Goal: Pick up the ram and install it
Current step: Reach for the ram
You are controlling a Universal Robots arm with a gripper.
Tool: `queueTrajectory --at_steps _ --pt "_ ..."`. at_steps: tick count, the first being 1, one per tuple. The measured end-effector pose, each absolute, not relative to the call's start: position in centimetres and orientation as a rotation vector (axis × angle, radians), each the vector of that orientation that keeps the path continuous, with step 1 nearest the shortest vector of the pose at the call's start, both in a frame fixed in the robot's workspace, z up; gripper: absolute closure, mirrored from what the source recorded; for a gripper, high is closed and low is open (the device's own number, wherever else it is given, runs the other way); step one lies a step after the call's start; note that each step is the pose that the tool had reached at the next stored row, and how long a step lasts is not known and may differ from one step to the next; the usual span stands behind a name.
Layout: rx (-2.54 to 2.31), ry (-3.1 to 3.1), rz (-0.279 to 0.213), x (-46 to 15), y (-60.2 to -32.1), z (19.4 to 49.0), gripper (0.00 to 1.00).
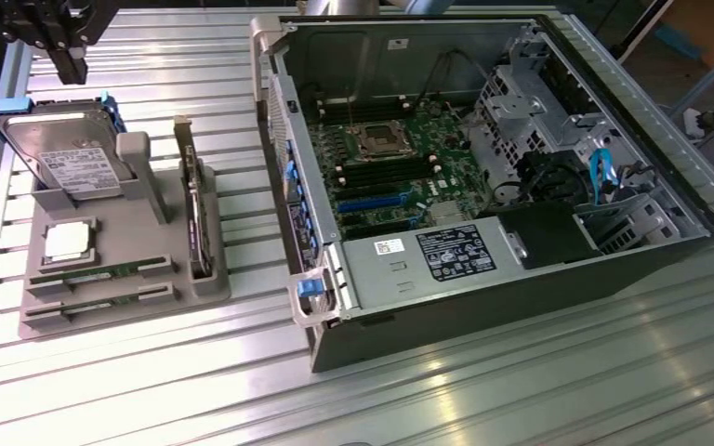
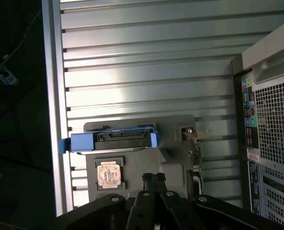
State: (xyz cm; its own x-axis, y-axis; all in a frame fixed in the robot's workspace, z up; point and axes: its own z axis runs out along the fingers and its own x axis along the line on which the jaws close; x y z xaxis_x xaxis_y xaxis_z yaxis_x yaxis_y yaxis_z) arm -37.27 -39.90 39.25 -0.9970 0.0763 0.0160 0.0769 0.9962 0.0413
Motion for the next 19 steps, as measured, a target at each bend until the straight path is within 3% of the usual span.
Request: queueTrajectory --at_steps 19 --pt "-0.120 -3.120 -0.065 -37.3 -42.0 39.2 0.89"
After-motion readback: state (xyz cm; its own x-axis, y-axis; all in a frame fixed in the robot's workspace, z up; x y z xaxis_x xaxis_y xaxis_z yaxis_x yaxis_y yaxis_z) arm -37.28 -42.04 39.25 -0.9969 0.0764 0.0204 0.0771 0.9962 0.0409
